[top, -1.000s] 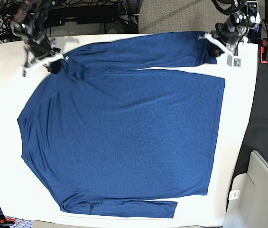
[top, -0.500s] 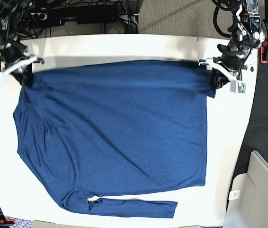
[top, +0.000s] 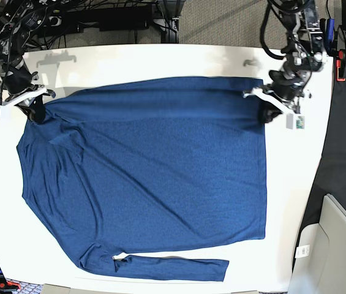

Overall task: Fold the T-shirt properly
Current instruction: 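Drag both held corners away from the hem to straighten the shirt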

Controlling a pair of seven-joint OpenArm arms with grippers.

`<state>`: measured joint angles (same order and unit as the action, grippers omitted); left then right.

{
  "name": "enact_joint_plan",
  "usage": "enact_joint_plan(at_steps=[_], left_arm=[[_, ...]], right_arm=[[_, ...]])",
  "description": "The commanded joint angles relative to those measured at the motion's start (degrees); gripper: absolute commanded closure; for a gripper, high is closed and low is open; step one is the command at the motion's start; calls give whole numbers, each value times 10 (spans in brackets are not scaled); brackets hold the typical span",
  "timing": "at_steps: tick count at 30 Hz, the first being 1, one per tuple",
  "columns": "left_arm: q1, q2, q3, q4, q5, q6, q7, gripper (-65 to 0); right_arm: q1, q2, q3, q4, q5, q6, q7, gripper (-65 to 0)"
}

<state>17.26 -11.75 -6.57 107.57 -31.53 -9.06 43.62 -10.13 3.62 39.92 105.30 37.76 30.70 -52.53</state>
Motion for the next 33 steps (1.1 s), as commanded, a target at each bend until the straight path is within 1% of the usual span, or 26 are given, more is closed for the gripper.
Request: enact_joint_plan(at_steps=[1, 3, 5, 9, 12, 16, 19, 22, 26, 30, 33], left_arm=[[-2, -5, 4, 0, -4, -1, -13, -1], [9, -5, 4, -14, -3, -1, -13, -14], [15, -9, 5, -19, -3, -1, -6, -66], [12, -10, -9, -17, -3, 0, 81, -206], [13, -10, -29, -4, -3, 0, 98, -254], [32, -10, -54, 10, -3, 0, 101, -260], [36, -10, -58, 9, -3, 0, 104, -260], [39, -5, -58, 7, -3, 0, 141, -261], [34, 16, -58, -3, -3, 0, 153, -261], [16, 20, -53, -24, -3, 0, 158, -261], [15, 32, -58, -27, -3, -1, 158, -261]], right_arm=[[2, 7, 3, 10, 11, 3, 14, -2], [2, 7, 3, 11, 11, 3, 14, -2], [2, 7, 3, 11, 13, 4, 14, -2], [2, 7, 2, 11, 14, 4, 14, -2], [2, 7, 2, 11, 15, 4, 14, -2], [2, 7, 2, 11, 15, 4, 14, -2], [2, 8, 2, 11, 15, 4, 14, -2], [2, 9, 2, 11, 15, 4, 14, -2], [2, 8, 2, 11, 15, 4, 14, -2], [2, 7, 2, 11, 15, 4, 14, -2], [1, 9, 2, 11, 15, 4, 14, -2]])
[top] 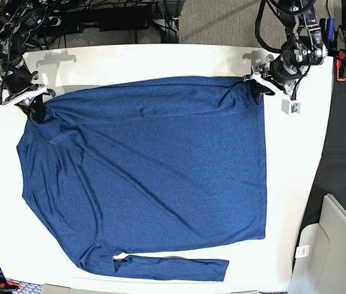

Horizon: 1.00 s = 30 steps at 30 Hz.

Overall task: Fold the T-shirt properly
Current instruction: 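Drag both held corners away from the hem to straighten the shirt, then lift both grippers and pull the shirt corners apart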

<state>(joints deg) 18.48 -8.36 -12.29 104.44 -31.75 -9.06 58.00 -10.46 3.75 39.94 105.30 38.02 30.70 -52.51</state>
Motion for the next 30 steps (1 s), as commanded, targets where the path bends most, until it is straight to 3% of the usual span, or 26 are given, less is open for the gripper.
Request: enact_joint_plan(at_steps=[1, 8, 15, 23, 27, 30], left_arm=[[3, -2, 1, 2, -1, -1, 14, -261], [2, 8, 23, -19, -1, -1, 14, -232], [2, 9, 22, -20, -1, -1, 14, 0], [12, -21, -9, 1, -2, -5, 14, -1], [23, -35, -36, 8, -2, -75, 15, -1], [28, -36, -67, 8, -2, -79, 16, -1]], right_arm=[[2, 9, 2, 11, 12, 4, 14, -2], [-1, 6, 2, 12, 12, 4, 14, -2], [0, 6, 2, 12, 12, 4, 14, -2], [-34, 6, -21, 45, 25, 4, 14, -2], [-67, 4, -57, 70, 27, 4, 14, -2], [-87, -3, -63, 70, 29, 4, 14, -2]])
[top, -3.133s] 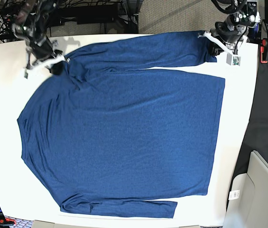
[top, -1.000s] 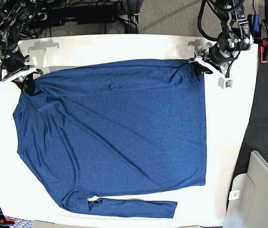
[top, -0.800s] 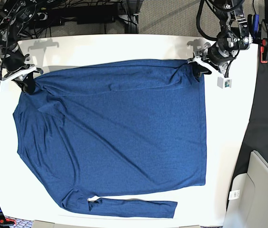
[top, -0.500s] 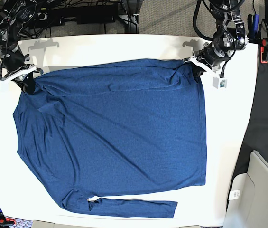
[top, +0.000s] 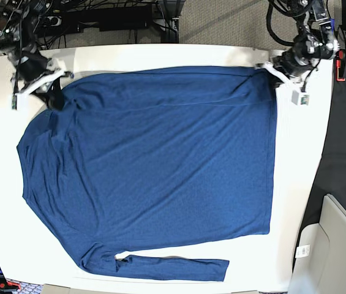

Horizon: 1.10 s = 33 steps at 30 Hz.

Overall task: Fold the T-shirt properly
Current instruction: 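Lift both grippers and pull the shirt corners apart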

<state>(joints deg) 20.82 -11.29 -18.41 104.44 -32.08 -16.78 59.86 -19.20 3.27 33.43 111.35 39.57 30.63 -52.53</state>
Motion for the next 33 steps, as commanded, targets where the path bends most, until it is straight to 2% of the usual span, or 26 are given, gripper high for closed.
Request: enact_joint_plan(at_steps=[1, 7, 12, 18, 21, 25, 33], left_arm=[[10, -8, -14, 8, 1, -2, 1, -1], [13, -22, -33, 9, 1, -4, 14, -1], [-11, -22, -33, 17, 1, -4, 15, -1], [-78, -20, -33, 28, 1, -4, 45, -1], [-124, -19, -32, 26, 2, -4, 61, -1], [-173, -7, -27, 11, 2, -4, 61, -1], [-250, -5, -26, -95, 3, -4, 55, -1]], right_arm=[[-6, -1, 2, 10, 14, 4, 14, -2], [-25, -1, 2, 17, 48, 4, 14, -2], [26, 1, 10, 16, 42, 4, 16, -2], [120, 3, 19, 2, -35, 4, 16, -2], [170, 3, 8, -41, -64, 4, 16, -2], [227, 3, 6, -87, -85, 4, 16, -2], [330, 0, 6, -207, -101, 4, 17, -2]])
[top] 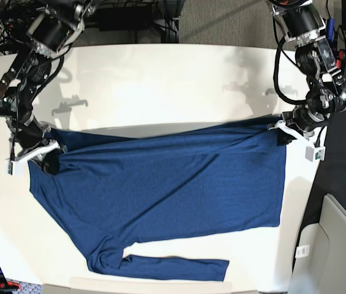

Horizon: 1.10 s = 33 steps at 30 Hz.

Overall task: Fold the T-shirt properly
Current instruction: 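Lift both grippers and pull the shirt corners apart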

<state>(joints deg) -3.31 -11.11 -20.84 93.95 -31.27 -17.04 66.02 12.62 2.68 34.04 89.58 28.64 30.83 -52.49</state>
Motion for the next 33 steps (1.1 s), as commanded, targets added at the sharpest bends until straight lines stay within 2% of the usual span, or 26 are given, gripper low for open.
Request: enact_joint_plan(at_steps=[1, 6, 12, 17, 19, 22, 25, 27, 31, 33], left_arm=[[-17, -7, -2, 1, -5, -1, -7, -1], [-42, -7, -2, -48, -5, -1, -41, -1], [-62, -7, -2, -102, -5, -1, -73, -1], [-63, -8, -1, -146, -5, -1, -96, -6], [-63, -10, -1, -149, -4, 1, -90, -47], [-62, -12, -1, -145, -3, 4, -90, -139], [-59, -27, -1, -136, -3, 46, -90, -201], [-57, -30, -1, -123, -3, 65, -90, -202], [-23, -31, -7, -76, -5, 66, -87, -204], [-6, -31, -9, -42, -5, 66, -63, -204]], right_arm=[[23, 6, 0, -7, 9, 2, 16, -2], [67, 4, 0, -79, 8, 2, 19, -2], [76, 6, 0, -149, 8, 2, 70, -5], [76, 7, 0, -160, 8, 2, 78, -10], [75, 9, 0, -159, 8, 2, 75, -52], [72, 9, 0, -157, 8, 1, 66, -159], [72, 9, 2, -152, 11, 2, 34, -244], [58, 9, 2, -129, 11, 2, 26, -247], [25, 9, 0, -56, 12, 2, 24, -247], [3, 9, 0, -22, 12, 2, 24, -247]])
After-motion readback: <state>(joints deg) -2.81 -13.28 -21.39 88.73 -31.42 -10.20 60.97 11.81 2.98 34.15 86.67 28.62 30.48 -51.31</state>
